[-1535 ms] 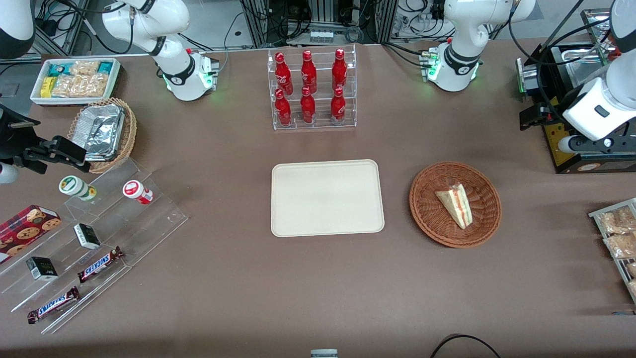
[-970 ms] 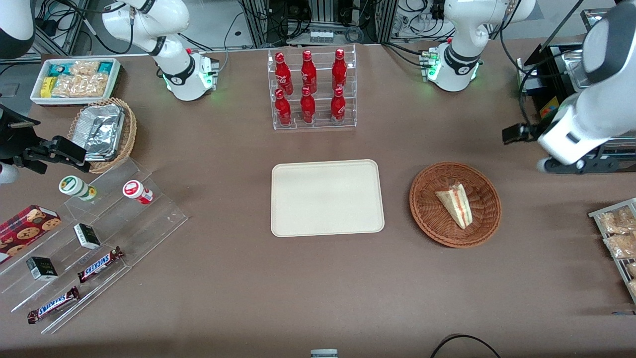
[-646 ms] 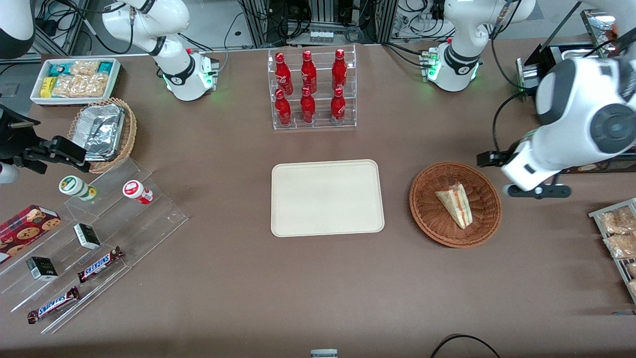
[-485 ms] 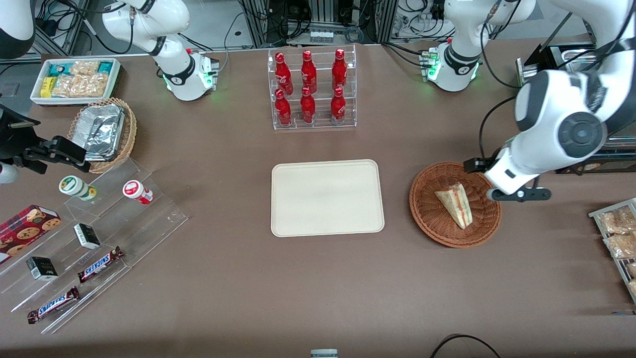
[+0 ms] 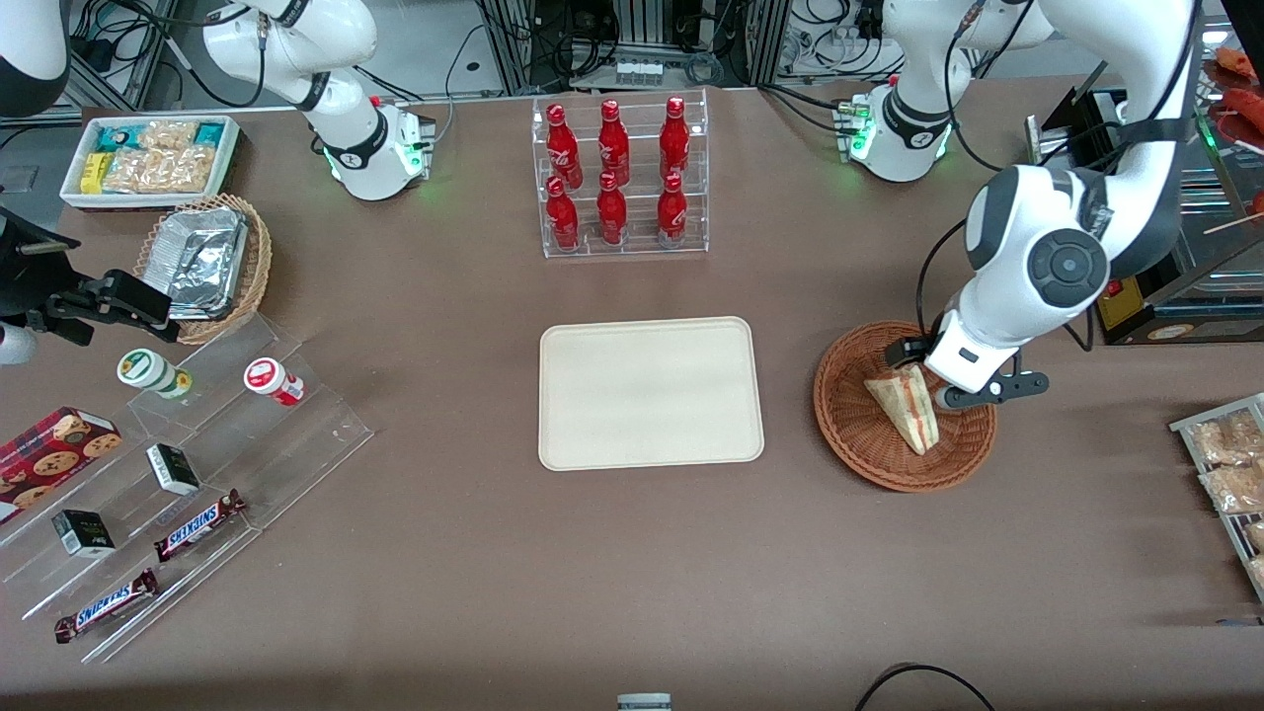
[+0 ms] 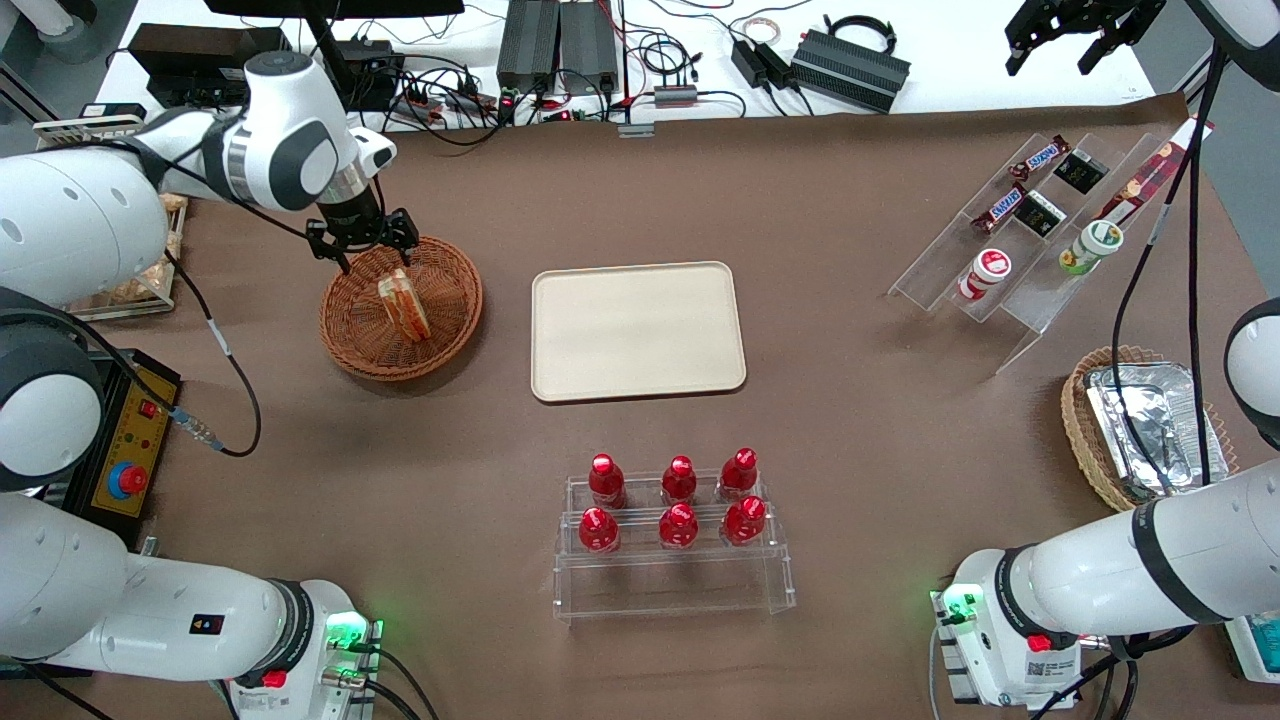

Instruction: Place sandwich from basket to tray

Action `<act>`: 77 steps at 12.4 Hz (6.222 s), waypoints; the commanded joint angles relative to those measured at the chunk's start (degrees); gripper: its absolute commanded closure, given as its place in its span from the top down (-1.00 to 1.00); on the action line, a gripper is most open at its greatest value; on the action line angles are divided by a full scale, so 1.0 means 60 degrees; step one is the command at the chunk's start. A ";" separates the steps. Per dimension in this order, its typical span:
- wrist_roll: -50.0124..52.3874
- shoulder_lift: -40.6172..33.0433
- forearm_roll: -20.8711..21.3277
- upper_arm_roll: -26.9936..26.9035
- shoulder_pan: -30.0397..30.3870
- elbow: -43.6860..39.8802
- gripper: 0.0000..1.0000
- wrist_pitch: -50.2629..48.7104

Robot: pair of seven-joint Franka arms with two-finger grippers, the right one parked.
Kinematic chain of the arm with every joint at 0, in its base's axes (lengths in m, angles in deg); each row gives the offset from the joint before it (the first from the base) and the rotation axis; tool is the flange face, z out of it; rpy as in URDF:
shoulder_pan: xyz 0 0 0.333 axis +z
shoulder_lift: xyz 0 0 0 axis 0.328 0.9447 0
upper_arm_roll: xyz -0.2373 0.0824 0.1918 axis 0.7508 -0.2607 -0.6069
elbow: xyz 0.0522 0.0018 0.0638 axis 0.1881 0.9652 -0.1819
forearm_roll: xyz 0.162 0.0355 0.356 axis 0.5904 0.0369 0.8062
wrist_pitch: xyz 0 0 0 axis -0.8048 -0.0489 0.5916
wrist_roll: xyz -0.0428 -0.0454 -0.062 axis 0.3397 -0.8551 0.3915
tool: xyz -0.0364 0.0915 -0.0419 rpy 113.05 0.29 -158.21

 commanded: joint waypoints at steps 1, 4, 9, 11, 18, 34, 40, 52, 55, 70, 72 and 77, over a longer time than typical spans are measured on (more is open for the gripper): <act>0.1273 -0.0454 0.0020 -0.0075 -0.0119 0.1273 1.00 0.1640; 0.3021 -0.0059 0.0035 -0.0075 -0.0104 0.1305 1.00 0.2101; 0.3095 0.0512 0.0020 -0.0105 -0.0031 0.1305 1.00 0.2538; 0.3110 0.0820 0.0020 -0.0105 -0.0031 0.1363 1.00 0.2860; 0.2979 0.1011 0.0020 -0.0105 0.0057 0.1437 -0.86 0.2980; 0.2332 0.2048 -0.0096 0.0100 -0.2956 -0.3100 -0.89 -0.2397; 0.4600 0.4259 -0.0566 0.0100 -0.4920 -0.4420 -0.87 0.0032; 0.5777 0.5669 -0.0478 0.0056 -0.5715 -0.5873 1.00 0.0226; 0.5762 0.5466 -0.0478 0.0042 -0.5656 -0.5887 1.00 0.0153; 0.1532 0.1760 0.0152 -0.0764 -0.3461 -0.4644 1.00 -0.4535; 0.0362 0.1175 0.0152 -0.0749 -0.2861 -0.4060 1.00 -0.4535; -0.1089 0.0150 0.0181 0.0093 -0.0992 -0.3472 1.00 -0.4754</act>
